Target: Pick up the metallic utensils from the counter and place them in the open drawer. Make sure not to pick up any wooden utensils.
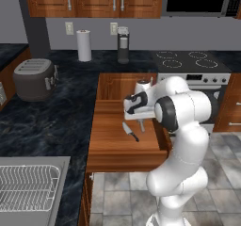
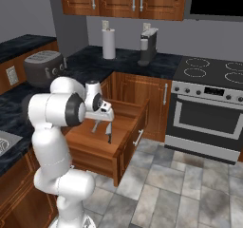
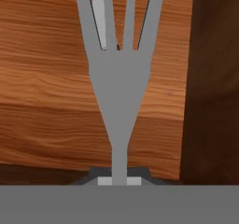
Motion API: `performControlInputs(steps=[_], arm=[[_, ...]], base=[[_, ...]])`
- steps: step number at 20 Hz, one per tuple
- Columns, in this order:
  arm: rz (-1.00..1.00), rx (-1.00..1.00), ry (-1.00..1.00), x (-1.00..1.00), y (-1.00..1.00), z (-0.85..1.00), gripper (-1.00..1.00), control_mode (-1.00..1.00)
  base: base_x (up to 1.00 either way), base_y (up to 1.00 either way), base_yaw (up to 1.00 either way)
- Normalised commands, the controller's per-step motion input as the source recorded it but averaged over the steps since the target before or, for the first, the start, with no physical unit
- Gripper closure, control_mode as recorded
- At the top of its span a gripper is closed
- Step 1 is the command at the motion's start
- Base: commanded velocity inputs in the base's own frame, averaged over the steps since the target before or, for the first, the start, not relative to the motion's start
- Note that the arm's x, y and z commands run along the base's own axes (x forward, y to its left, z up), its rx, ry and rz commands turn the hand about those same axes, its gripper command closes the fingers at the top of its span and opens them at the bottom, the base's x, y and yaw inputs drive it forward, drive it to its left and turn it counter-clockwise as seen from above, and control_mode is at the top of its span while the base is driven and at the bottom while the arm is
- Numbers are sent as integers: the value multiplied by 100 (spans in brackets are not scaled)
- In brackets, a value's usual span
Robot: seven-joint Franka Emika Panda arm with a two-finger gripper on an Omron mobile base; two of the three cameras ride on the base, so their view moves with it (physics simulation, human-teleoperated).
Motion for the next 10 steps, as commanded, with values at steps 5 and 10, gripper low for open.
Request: performControlInputs(steps=[5,10], arm=[[3,0,0,32,0,-38,100,-100],[1,0,0,27,0,-33,100,-100]], base=[[0,0,0],[0,0,0]])
